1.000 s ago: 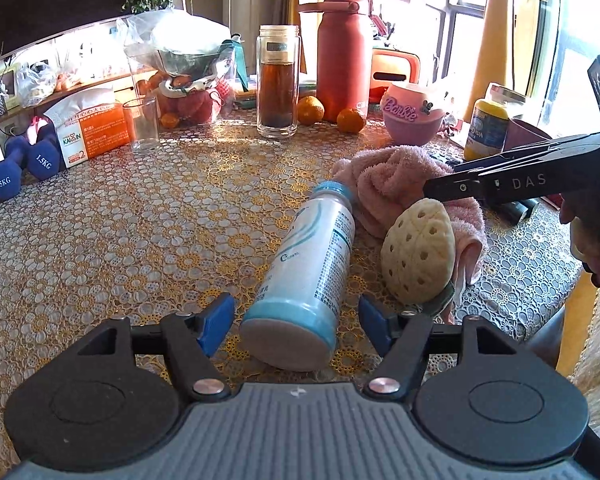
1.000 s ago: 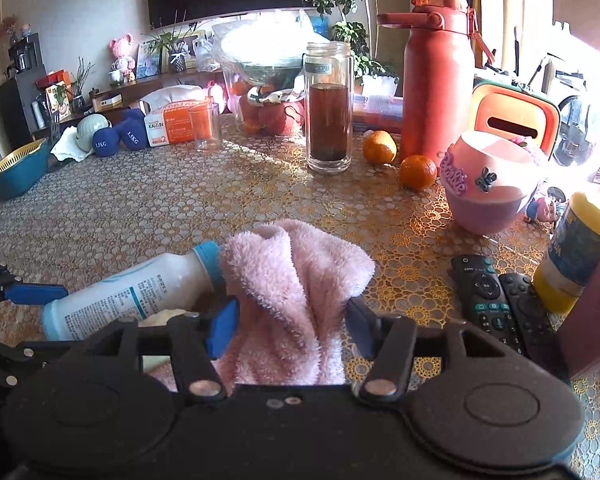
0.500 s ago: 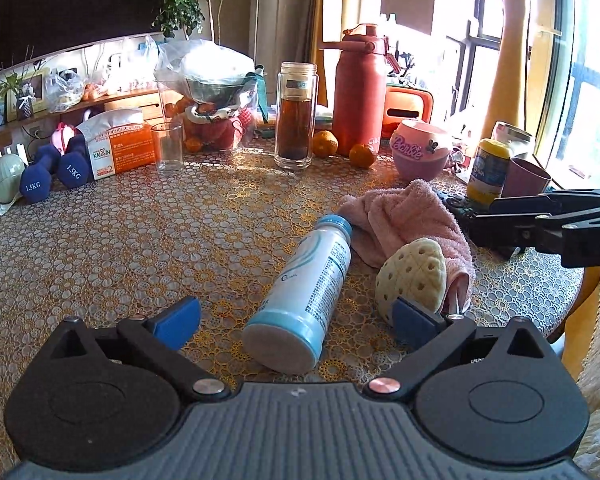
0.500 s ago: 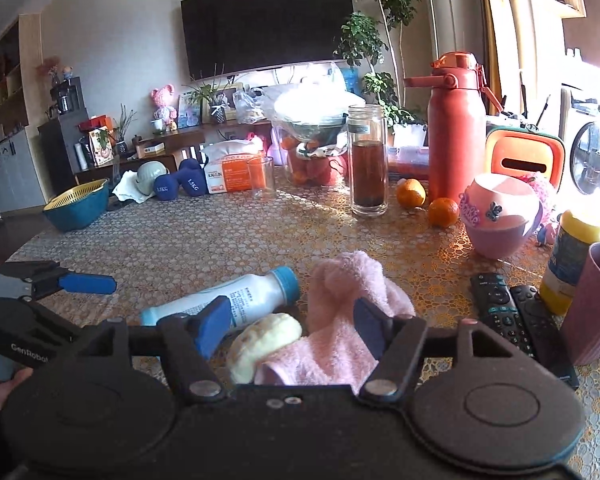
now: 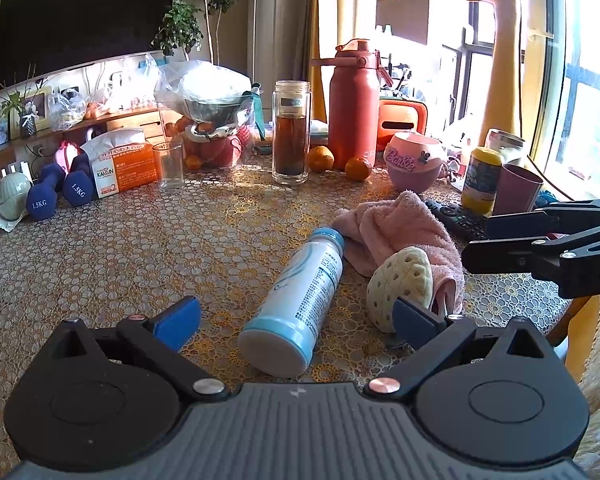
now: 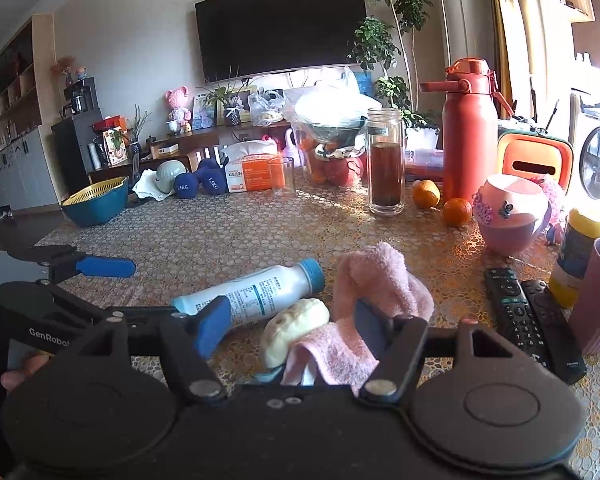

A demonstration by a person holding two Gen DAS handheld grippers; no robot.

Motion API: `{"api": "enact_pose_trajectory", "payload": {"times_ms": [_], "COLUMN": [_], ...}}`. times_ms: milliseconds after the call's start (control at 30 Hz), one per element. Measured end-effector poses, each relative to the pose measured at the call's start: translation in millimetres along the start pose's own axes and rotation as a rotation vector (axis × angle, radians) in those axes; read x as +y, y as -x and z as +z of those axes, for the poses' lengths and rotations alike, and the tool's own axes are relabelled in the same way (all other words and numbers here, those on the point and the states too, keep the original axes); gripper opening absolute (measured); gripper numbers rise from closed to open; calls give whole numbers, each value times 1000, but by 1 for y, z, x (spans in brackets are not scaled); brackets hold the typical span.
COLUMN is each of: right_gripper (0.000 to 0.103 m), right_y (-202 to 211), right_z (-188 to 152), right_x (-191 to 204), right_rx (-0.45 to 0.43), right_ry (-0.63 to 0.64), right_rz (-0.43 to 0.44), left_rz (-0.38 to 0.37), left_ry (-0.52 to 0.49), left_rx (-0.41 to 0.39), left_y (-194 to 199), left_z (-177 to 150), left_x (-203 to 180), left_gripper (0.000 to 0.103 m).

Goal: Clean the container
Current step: 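Lay the towel beside the sponge and open the right gripper while the left gripper releases the bottle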

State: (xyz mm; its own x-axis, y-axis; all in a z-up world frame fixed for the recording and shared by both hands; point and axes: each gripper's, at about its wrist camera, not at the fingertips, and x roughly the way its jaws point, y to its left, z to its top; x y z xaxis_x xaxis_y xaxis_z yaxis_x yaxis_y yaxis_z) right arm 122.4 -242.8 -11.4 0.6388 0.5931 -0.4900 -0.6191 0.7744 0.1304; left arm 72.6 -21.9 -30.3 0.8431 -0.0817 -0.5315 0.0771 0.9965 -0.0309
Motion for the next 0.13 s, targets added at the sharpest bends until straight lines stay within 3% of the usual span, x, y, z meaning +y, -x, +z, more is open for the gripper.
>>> {"api": "enact_pose_trajectory", "payload": {"times_ms": [133], "right_gripper": [68], "right_y": [-1], "right_z": [-1], "right_x": [-3], "right_rx": [4], "right_ry": [-15], "right_rz": [-5], "left_rz": [3], "left_ry": [6], "left_rx": [2], "left_y": [0], "left_z": [0], "left_x": [0], "left_gripper": [103]}}
